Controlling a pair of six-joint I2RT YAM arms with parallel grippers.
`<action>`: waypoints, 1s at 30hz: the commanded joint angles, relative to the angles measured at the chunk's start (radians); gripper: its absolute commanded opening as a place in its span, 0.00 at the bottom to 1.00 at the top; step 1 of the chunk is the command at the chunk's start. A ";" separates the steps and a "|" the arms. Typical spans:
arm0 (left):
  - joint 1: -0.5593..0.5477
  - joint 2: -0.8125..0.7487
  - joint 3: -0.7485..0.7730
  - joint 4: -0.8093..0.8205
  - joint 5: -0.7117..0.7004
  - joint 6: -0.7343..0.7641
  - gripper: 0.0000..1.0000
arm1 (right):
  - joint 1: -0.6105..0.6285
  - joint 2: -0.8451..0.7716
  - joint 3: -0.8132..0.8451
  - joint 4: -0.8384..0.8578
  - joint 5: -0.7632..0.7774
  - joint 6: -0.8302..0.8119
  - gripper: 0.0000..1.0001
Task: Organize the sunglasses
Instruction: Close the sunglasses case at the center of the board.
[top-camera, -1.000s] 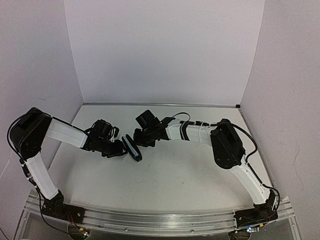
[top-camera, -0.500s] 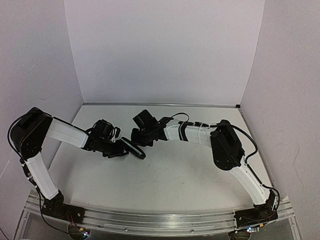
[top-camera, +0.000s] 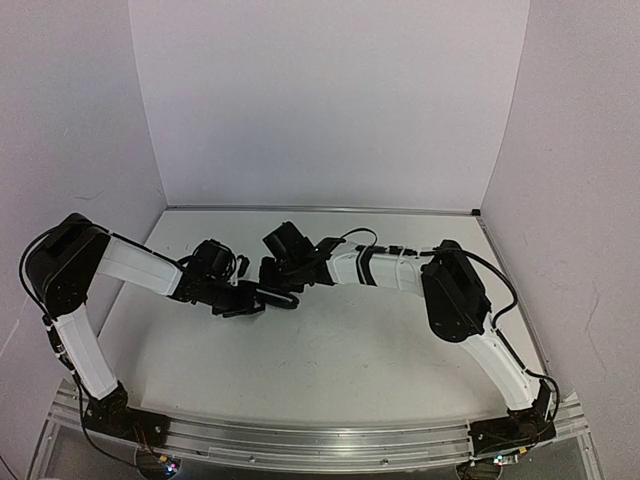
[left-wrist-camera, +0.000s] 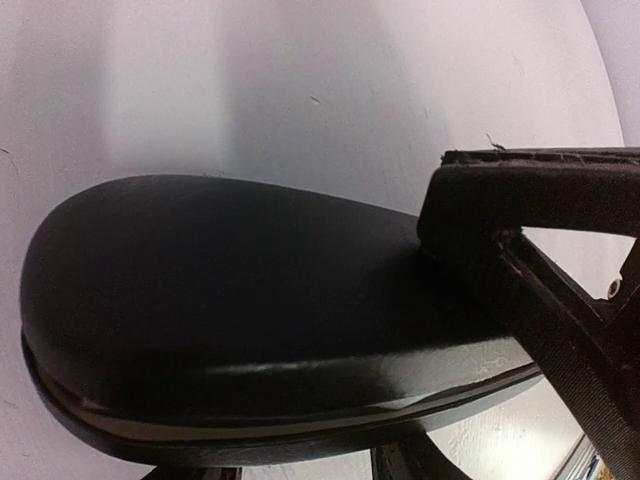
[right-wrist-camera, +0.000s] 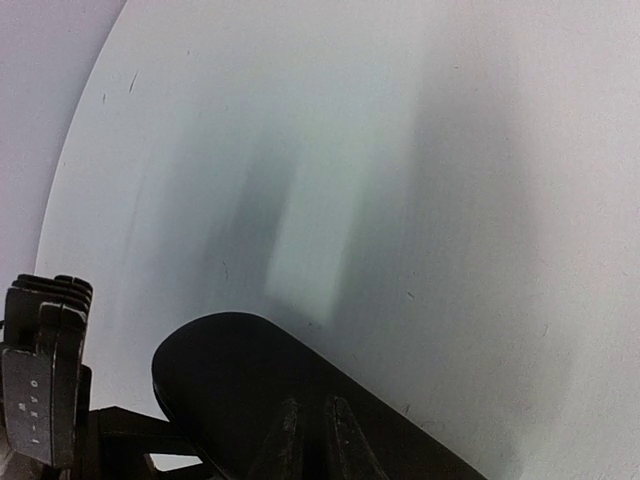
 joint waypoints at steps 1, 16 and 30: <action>-0.021 0.014 -0.014 0.030 0.007 -0.040 0.44 | 0.087 -0.032 -0.045 -0.037 -0.078 -0.021 0.09; -0.087 -0.091 -0.162 0.031 -0.038 -0.115 0.44 | 0.096 -0.092 -0.184 0.021 -0.004 -0.053 0.09; -0.151 -0.274 -0.186 -0.117 -0.111 -0.144 0.44 | 0.093 -0.157 -0.236 0.089 0.034 -0.084 0.24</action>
